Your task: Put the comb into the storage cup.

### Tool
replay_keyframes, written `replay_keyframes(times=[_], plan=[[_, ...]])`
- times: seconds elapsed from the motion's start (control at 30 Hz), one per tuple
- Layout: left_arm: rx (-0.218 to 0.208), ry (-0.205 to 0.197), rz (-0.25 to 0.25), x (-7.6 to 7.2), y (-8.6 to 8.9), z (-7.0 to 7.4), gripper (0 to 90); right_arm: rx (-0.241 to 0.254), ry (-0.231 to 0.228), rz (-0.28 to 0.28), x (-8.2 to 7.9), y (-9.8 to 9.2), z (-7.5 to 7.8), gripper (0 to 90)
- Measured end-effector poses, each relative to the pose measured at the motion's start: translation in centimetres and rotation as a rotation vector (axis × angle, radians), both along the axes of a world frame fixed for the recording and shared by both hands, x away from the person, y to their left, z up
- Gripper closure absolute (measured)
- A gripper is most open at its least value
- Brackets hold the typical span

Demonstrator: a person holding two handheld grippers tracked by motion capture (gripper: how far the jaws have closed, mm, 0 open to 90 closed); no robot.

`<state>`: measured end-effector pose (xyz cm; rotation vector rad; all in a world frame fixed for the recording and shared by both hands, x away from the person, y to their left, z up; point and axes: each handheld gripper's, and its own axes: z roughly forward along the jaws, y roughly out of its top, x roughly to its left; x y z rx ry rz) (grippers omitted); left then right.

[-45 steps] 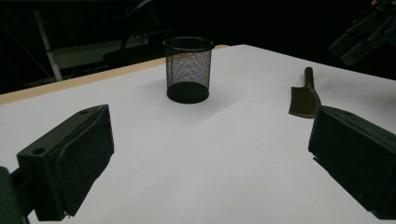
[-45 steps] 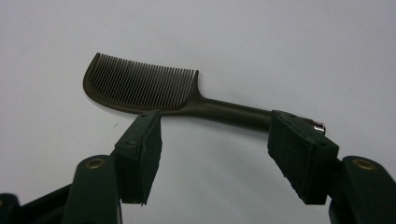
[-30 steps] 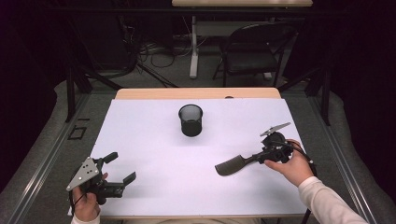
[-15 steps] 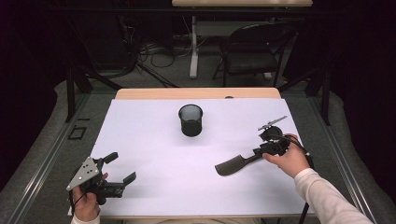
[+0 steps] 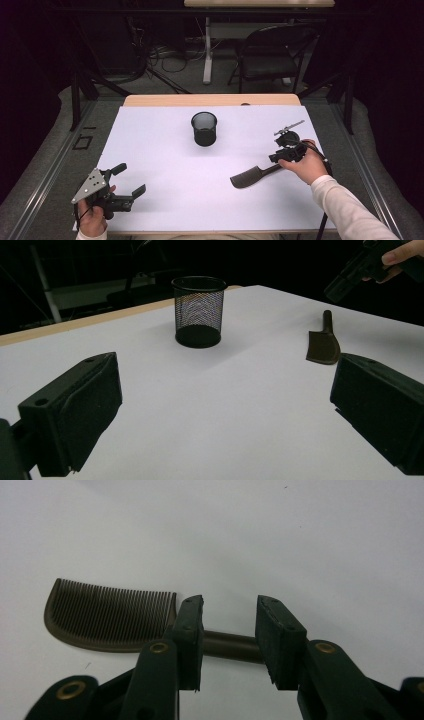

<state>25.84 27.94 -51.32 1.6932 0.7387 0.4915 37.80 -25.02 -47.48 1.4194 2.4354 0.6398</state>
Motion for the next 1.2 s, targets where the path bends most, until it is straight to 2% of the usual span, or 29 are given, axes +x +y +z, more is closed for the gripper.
replay_keyframes(times=[0.23, 0.3, 0.47, 0.7, 0.93, 1.2], plan=[[-0.001, 0.002, -0.002, 0.0, 0.0, 0.0, 0.4, 0.004, 0.023, -0.021, 0.7, 0.2, -0.5, 73.3], [-0.003, 0.002, -0.004, 0.0, 0.0, 0.0, 0.4, 0.003, 0.016, -0.025, 0.9, 0.3, -0.7, 77.5], [-0.004, 0.006, -0.006, 0.1, 0.0, 0.0, 0.4, -0.02, 0.039, -0.028, 1.4, 0.2, -0.9, 89.4], [-0.003, 0.009, -0.004, 0.1, 0.0, -0.1, 0.4, -0.017, 0.038, -0.035, 1.8, 0.1, -1.4, 90.0], [-0.004, 0.011, -0.004, 0.1, 0.1, -0.1, 0.4, -0.034, 0.044, -0.05, 2.3, -0.3, -1.8, 90.0], [0.004, 0.014, -0.002, 0.1, 0.1, -0.1, 0.4, -0.036, 0.072, -0.075, 3.1, -0.9, -3.4, 90.0]])
